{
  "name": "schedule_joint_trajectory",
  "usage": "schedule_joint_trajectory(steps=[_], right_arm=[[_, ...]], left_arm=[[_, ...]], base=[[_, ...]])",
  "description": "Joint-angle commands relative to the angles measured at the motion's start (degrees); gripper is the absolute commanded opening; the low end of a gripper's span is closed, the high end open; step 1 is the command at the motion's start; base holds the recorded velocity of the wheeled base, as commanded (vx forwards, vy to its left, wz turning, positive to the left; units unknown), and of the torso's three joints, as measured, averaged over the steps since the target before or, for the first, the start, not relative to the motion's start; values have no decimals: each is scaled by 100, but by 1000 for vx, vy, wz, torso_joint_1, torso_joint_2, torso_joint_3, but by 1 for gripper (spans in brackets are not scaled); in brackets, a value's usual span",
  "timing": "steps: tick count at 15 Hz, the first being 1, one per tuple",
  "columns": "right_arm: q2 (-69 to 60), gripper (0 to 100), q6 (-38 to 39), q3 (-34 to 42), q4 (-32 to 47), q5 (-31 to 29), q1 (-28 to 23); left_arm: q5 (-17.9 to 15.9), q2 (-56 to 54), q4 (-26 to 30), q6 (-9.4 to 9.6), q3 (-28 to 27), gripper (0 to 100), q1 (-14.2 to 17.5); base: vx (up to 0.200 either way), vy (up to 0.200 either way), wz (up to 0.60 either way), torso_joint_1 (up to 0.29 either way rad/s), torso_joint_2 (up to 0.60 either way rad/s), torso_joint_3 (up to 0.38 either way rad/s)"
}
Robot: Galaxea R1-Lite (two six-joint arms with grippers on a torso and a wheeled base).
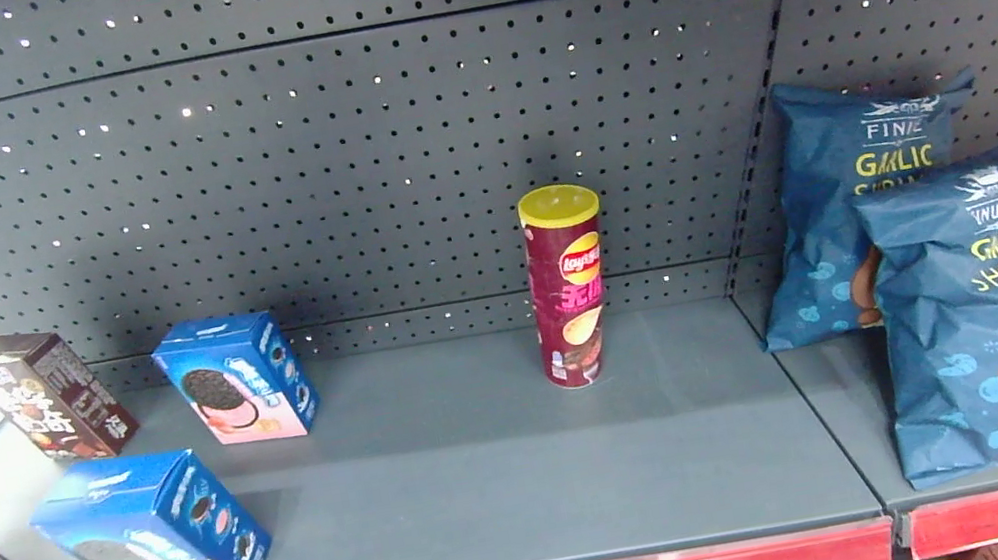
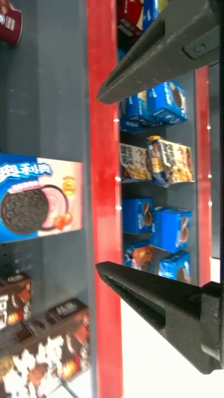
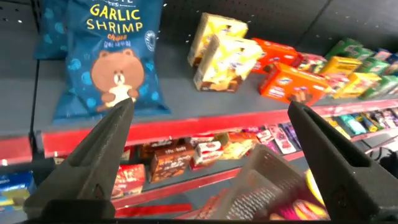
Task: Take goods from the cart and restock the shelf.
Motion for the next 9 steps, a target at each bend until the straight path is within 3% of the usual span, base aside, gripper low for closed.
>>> schedule_joint_trajectory(steps=[1,3,8,9], right_arm=[[-54,100,-1,40,1,1,2],[-107,100,-10,66,1,1,11],[-115,100,-10,172,-34,27,11],[-115,100,-10,172,-34,27,11]], left_arm=[[0,9,-1,-3,1,100,2],[0,9,-1,-3,1,100,2],[0,9,-1,6,1,100,2],[9,9,-1,-12,1,100,2]], base=[[-200,0,0,-12,2,7],[-200,0,0,-5,-2,2],[0,0,0,0,0,0],[0,200,0,22,2,-7]])
